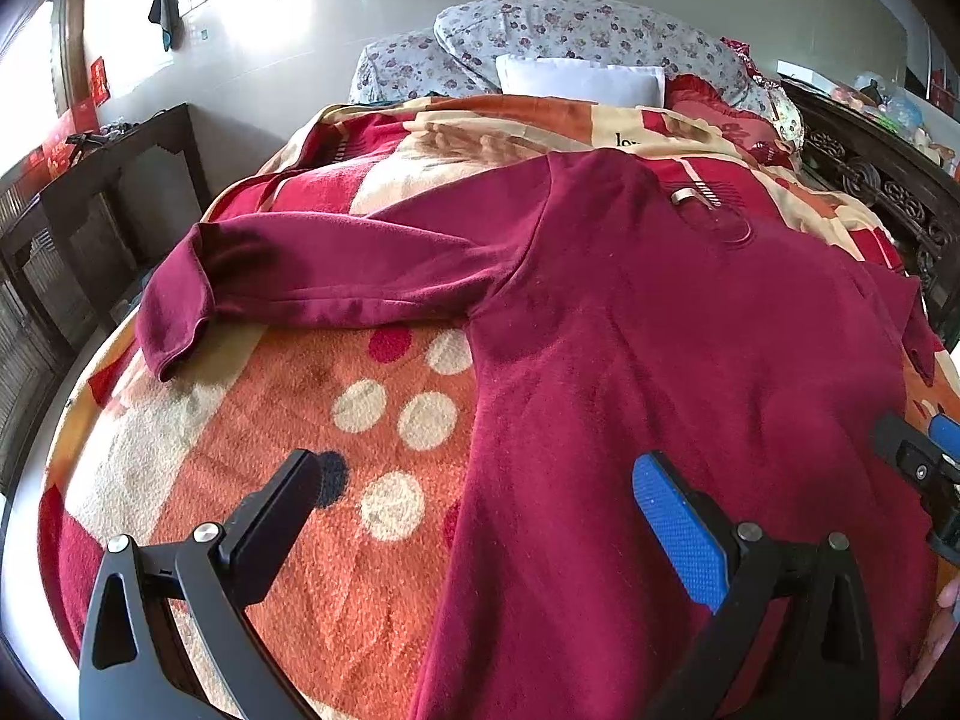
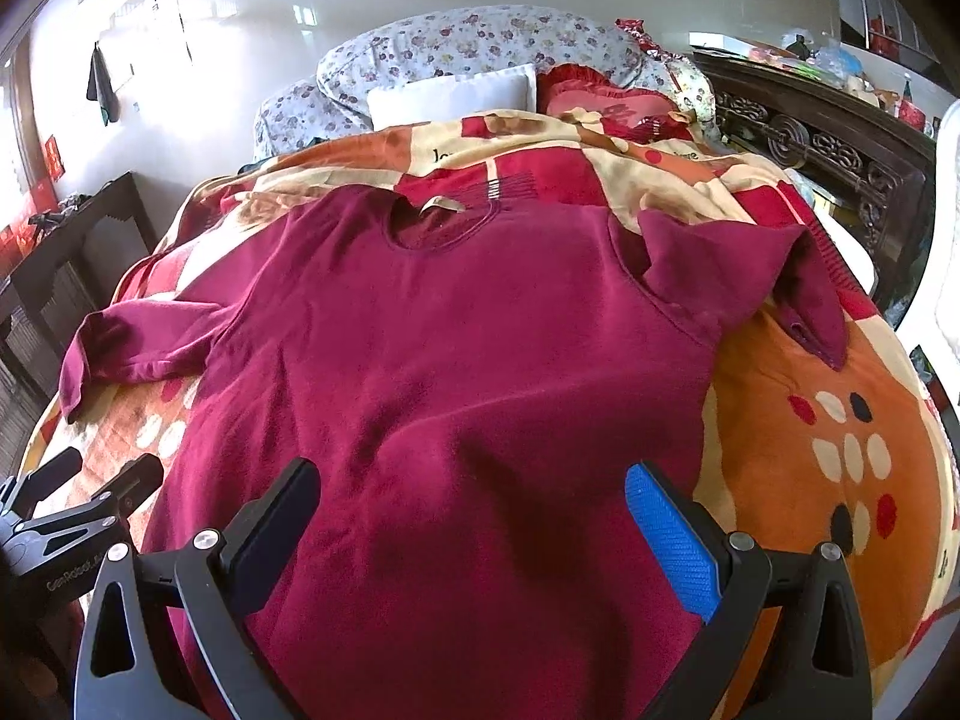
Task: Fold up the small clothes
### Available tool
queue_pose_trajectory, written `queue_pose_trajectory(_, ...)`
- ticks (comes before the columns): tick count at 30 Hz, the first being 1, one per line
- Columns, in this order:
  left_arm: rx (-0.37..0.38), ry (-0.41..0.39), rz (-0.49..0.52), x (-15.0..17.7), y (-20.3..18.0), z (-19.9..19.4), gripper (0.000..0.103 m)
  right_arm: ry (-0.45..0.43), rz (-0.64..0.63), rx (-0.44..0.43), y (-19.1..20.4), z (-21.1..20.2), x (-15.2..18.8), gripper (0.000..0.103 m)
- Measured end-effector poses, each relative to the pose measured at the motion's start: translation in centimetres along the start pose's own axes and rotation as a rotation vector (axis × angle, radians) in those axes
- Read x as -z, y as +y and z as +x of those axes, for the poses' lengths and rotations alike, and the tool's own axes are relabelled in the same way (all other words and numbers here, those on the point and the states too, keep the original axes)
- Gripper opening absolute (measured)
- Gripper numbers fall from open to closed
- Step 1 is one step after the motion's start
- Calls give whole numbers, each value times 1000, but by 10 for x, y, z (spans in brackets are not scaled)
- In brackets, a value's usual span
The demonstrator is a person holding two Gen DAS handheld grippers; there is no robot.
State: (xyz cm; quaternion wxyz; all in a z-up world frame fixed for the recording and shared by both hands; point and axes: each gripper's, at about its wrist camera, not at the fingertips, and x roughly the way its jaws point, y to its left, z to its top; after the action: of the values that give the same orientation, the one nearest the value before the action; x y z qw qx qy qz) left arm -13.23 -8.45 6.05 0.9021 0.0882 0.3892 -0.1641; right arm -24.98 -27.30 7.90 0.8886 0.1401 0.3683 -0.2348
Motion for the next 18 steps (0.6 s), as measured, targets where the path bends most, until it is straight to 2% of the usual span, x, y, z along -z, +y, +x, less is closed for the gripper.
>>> queue_pose_trajectory(18,-10,17,-14,-2,5,12,103,12,-59,-4,22,14,-9,103)
